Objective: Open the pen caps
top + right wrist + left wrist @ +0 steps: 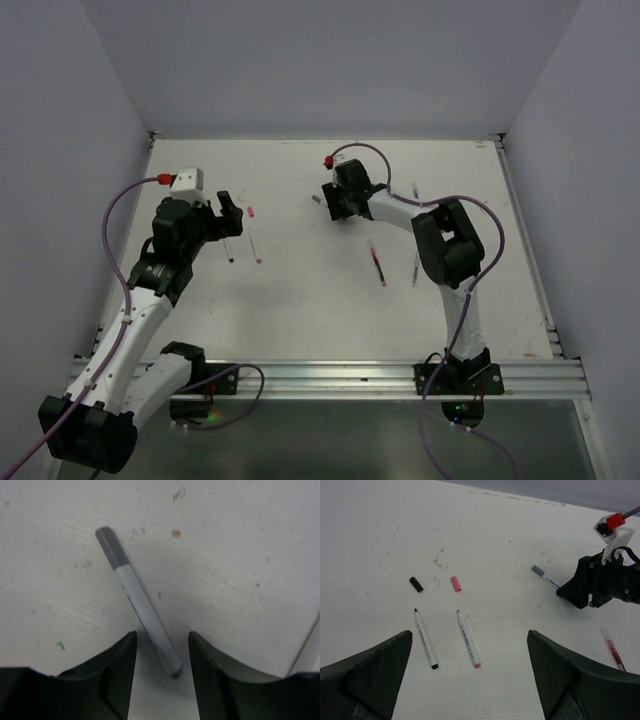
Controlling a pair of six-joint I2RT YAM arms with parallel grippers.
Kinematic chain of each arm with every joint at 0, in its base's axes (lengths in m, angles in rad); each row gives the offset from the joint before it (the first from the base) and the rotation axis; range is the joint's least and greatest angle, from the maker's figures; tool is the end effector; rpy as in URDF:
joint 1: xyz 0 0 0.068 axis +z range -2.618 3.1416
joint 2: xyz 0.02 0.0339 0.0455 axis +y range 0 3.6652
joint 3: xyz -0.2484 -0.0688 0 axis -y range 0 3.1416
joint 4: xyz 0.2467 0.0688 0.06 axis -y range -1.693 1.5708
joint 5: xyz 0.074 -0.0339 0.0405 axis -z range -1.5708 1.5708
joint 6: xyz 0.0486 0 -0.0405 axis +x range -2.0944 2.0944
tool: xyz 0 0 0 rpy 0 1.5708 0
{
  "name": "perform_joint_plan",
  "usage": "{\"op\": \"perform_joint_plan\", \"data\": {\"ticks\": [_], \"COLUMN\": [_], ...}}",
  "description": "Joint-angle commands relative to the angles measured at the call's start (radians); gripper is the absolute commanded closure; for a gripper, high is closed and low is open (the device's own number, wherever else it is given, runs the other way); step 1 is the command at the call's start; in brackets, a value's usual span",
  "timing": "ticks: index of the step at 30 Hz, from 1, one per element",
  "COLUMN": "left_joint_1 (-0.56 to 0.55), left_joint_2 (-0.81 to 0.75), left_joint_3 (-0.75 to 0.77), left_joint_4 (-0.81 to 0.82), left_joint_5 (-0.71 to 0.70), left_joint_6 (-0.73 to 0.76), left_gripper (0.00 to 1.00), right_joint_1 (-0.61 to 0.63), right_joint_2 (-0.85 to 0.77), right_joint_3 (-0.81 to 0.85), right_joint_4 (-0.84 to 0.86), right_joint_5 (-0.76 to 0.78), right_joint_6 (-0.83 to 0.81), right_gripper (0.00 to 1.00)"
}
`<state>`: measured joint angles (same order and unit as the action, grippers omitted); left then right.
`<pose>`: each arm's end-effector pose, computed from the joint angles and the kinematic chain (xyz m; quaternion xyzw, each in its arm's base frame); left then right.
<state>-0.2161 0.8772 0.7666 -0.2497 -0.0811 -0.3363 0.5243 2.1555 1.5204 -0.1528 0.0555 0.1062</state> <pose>0.2231 -0.0450 0.2937 -0.0724 0.8188 -0.1230 0.5560 0.4149 0.2368 0.1357 -0.1814 0.9061 0.0939 0.3705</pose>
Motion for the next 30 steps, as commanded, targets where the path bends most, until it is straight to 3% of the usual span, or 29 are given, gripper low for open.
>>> {"op": "perform_joint_plan", "data": {"ticks": [1, 10, 15, 18, 21, 25, 30], "left_joint_1": [0.006, 0.011, 0.015, 0.014, 0.015, 0.012, -0.037], "left_joint_2": [-0.004, 0.017, 0.029, 0.046, 0.077, 0.126, 0.198], "left_joint_3": [0.000, -0.001, -0.006, -0.010, -0.010, -0.019, -0.065], "left_joint_4": [0.061, 0.069, 0.079, 0.086, 0.093, 0.133, 0.233], "left_joint_5": [-0.002, 0.052, 0.076, 0.127, 0.185, 0.306, 0.310], "left_joint_6": [0.026, 0.016, 0.013, 0.003, -0.044, -0.188, -0.331], "left_gripper": [0.00, 0.00, 0.00, 0.00, 0.00, 0.00, 0.02], "right_joint_1": [0.000, 0.034, 0.069, 0.095, 0.150, 0.224, 0.324], "right_joint_2": [0.020, 0.073, 0.076, 0.028, -0.060, -0.212, -0.410], "right_joint_3": [0.058, 0.072, 0.034, -0.035, -0.132, -0.311, -0.492], "right_joint_4": [-0.050, -0.131, -0.149, -0.119, -0.065, 0.068, 0.220], "right_joint_5": [-0.042, -0.048, -0.051, -0.051, -0.051, -0.028, 0.009], "right_joint_6": [-0.049, -0.083, -0.083, -0.077, -0.054, 0.013, 0.093], "right_gripper": [0.51, 0.61, 0.83, 0.95, 1.00, 1.00, 1.00]}}
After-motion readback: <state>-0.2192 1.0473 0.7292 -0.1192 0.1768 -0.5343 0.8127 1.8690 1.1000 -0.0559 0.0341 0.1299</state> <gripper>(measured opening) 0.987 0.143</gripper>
